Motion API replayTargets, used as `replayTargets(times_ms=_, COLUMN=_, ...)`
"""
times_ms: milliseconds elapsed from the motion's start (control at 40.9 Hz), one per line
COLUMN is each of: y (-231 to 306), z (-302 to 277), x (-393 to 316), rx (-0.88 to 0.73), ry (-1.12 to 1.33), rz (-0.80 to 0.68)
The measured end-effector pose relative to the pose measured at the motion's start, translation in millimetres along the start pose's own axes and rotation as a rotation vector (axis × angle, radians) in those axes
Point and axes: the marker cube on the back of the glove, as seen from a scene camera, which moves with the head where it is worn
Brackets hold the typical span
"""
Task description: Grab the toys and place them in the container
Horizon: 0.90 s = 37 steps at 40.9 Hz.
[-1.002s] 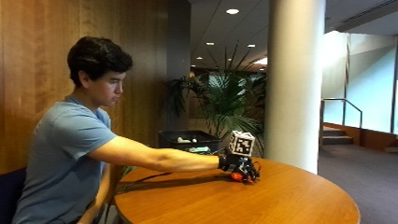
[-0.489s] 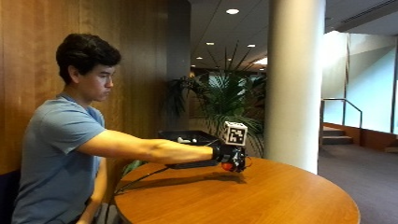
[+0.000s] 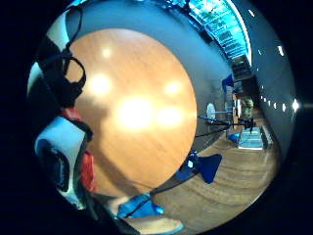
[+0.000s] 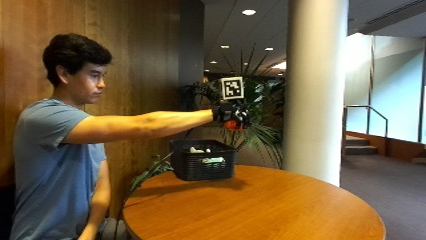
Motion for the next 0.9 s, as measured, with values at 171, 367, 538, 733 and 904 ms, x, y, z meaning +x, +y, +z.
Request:
replayTargets(times_ms=171, y=22, z=-56, x=-27, rx=0.066, ry=-0.027, rz=-0.054)
replayTargets(times_ms=367, y=36, z=-97, x=-101, rx=0.088, ry=-0.101, rz=-0.013)
replayTargets(times_ms=538, y=67, z=-119, x=-114, rx=0.120, ry=-0.219, rz=-0.099)
replayTargets(times_ms=733, y=99, z=-106, x=-150, rx=0.115, ry=-0.274, rz=-0.286)
replayTargets(times_ms=904, y=115, z=-82, x=-170, rx=0.099, ry=-0.209, rz=-0.267)
